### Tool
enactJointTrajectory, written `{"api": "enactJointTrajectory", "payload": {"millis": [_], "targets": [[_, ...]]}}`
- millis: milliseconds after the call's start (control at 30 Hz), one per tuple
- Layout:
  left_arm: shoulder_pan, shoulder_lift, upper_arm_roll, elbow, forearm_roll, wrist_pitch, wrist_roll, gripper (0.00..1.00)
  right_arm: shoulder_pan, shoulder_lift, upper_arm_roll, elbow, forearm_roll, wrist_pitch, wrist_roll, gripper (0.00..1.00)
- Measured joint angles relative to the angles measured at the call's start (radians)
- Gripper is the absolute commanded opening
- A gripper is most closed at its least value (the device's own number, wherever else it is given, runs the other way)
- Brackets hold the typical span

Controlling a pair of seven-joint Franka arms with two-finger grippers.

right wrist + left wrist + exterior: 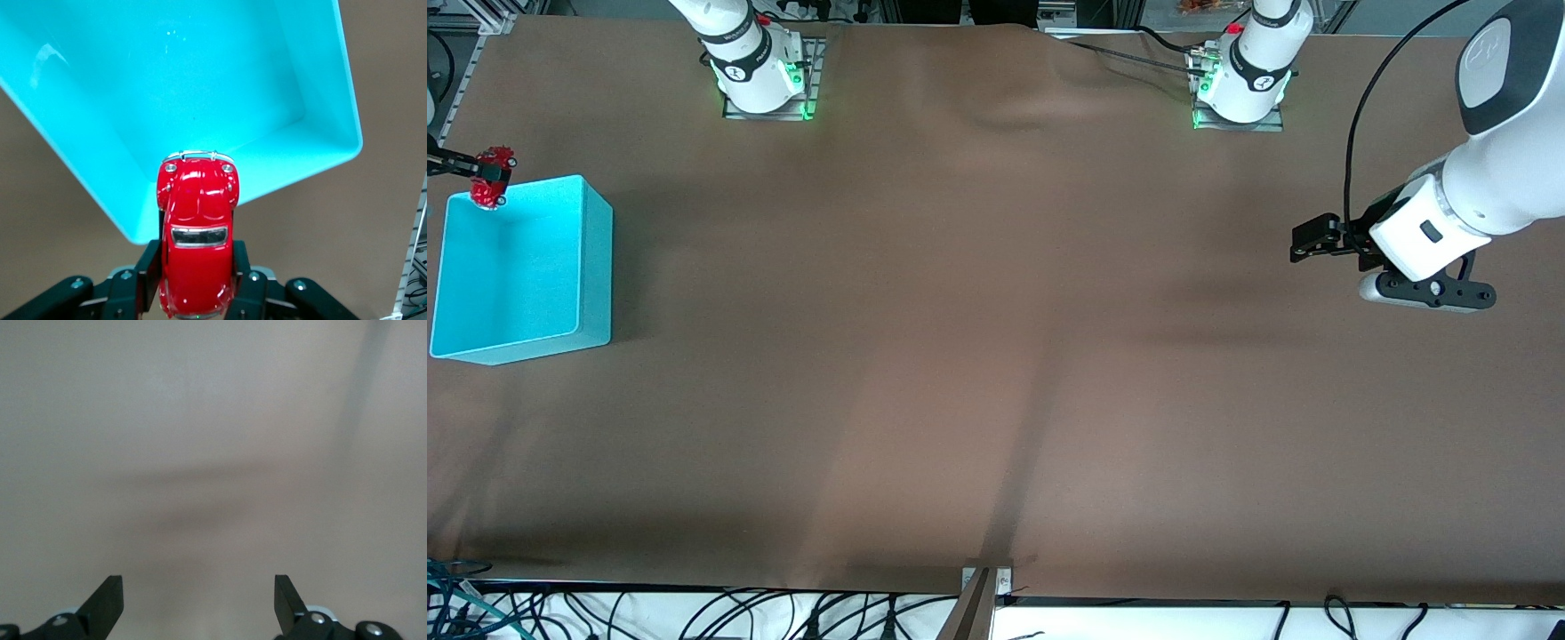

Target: Wind red beetle toy and store in blue box

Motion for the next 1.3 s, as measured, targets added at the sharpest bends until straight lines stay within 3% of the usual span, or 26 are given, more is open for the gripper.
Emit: {"api": "enactJointTrajectory", "payload": {"millis": [500, 833, 967, 1167, 1200, 1267, 1300], "targets": [[0.0, 0.0, 0.001, 0.001, 0.0, 0.0, 0.0, 1.0, -0.045, 0.151, 0.087, 0.083, 0.007, 0.072, 0.0, 0.0], [0.0, 0.0, 0.001, 0.001, 0.0, 0.0, 0.0, 1.0, -0.078, 0.24, 0.104, 0.103, 0.01, 0.146, 0.001, 0.02], [0.0, 0.0, 0.001, 0.001, 0.0, 0.0, 0.0, 1.0, -0.091, 0.256, 0.122, 0.105, 0.024, 0.153, 0.007, 0.3], [0.0, 0.0, 0.001, 0.001, 0.0, 0.0, 0.0, 1.0, -0.096, 0.261, 0.133, 0.108, 0.028, 0.151, 0.039, 0.55], [0.0, 0.0, 0.001, 0.001, 0.0, 0.0, 0.0, 1.0, -0.096, 0.261, 0.134, 0.109, 0.029, 0.151, 0.042, 0.63], [0.0, 0.0, 0.001, 0.001, 0.0, 0.0, 0.0, 1.0, -0.096, 0.261, 0.135, 0.109, 0.029, 0.15, 0.049, 0.94], [0.0, 0.0, 0.001, 0.001, 0.0, 0.0, 0.0, 1.0, -0.096, 0.261, 0.136, 0.109, 0.029, 0.148, 0.051, 1.0]]}}
